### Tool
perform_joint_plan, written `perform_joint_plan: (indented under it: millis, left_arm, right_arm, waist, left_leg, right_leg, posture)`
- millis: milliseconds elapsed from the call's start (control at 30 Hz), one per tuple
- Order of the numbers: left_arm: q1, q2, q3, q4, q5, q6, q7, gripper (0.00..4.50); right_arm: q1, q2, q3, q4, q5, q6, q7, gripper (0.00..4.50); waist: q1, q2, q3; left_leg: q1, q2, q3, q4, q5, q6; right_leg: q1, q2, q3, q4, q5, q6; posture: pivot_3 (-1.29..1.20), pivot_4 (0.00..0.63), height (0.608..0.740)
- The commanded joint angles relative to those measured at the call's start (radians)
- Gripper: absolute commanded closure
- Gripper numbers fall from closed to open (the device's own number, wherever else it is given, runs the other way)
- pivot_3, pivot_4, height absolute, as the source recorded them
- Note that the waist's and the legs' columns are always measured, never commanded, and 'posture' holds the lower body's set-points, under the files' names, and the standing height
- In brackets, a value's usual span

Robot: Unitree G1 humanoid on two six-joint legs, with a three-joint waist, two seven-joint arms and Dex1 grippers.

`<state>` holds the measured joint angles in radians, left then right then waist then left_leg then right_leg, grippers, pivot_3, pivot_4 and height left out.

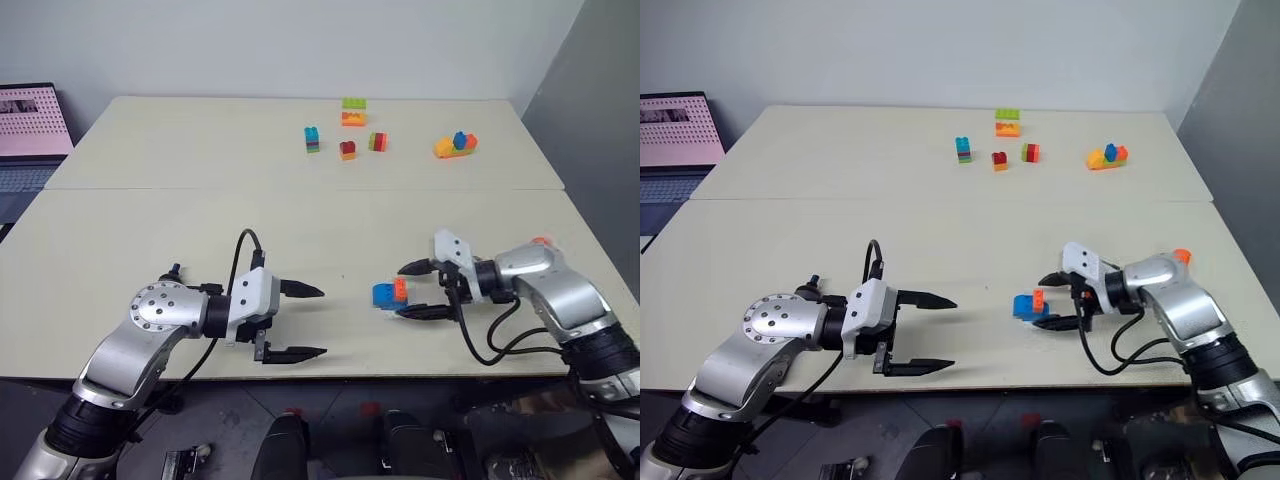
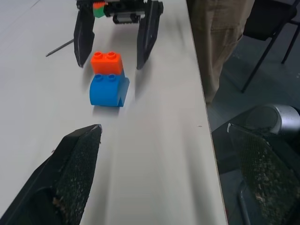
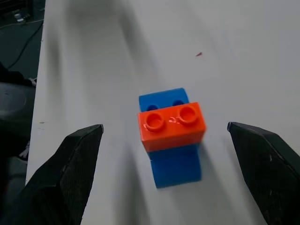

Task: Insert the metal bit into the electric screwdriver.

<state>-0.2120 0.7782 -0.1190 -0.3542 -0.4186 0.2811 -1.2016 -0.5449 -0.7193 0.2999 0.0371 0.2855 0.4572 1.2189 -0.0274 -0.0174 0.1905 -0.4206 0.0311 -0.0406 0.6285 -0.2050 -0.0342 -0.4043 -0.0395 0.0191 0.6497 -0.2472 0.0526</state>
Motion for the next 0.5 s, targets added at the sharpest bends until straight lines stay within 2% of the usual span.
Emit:
perform_joint_plan:
  millis: [33,300,333,500]
  left_arm:
    - [-0.014,-0.001,-0.005,-0.032,-0.004,-0.009,-0.008,0.00]
    - [-0.034,-0.019,-0.021,-0.029,-0.002,-0.005,-0.003,0.00]
    - [-0.037,-0.023,-0.021,-0.029,-0.006,-0.001,-0.001,0.00]
    - [-0.087,-0.078,-0.013,-0.050,-0.084,0.076,0.030,0.00]
  right_arm:
    - [-0.025,0.022,-0.014,0.015,-0.023,-0.038,-0.004,0.77]
    - [0.009,0.017,-0.035,0.000,-0.043,-0.059,-0.006,2.86]
    - [0.014,0.015,-0.042,-0.008,-0.041,-0.057,-0.008,3.01]
    - [0.076,-0.010,-0.140,-0.107,0.003,-0.010,-0.070,3.01]
  waist:
    - [0.000,0.000,0.000]
    - [0.001,0.000,0.000]
    - [0.001,0.000,0.000]
    - [0.004,0.000,0.000]
  left_leg:
    - [0.000,0.000,0.000,0.000,0.000,0.000]
    - [0.000,0.000,0.000,0.000,0.000,0.000]
    - [0.000,0.000,0.000,0.000,0.000,0.000]
    - [0.000,0.000,0.000,0.000,0.000,0.000]
  right_leg:
    - [0.000,0.000,0.000,0.000,0.000,0.000]
    - [0.000,0.000,0.000,0.001,0.000,0.000]
    - [0.000,0.000,0.000,0.001,0.000,0.000]
    - [0.000,0.000,0.000,0.001,0.001,0.001]
  posture:
    - [0.00,0.150,0.740]
    - [0.00,0.150,0.740]
    - [0.00,0.150,0.740]
    - [0.00,0.150,0.740]
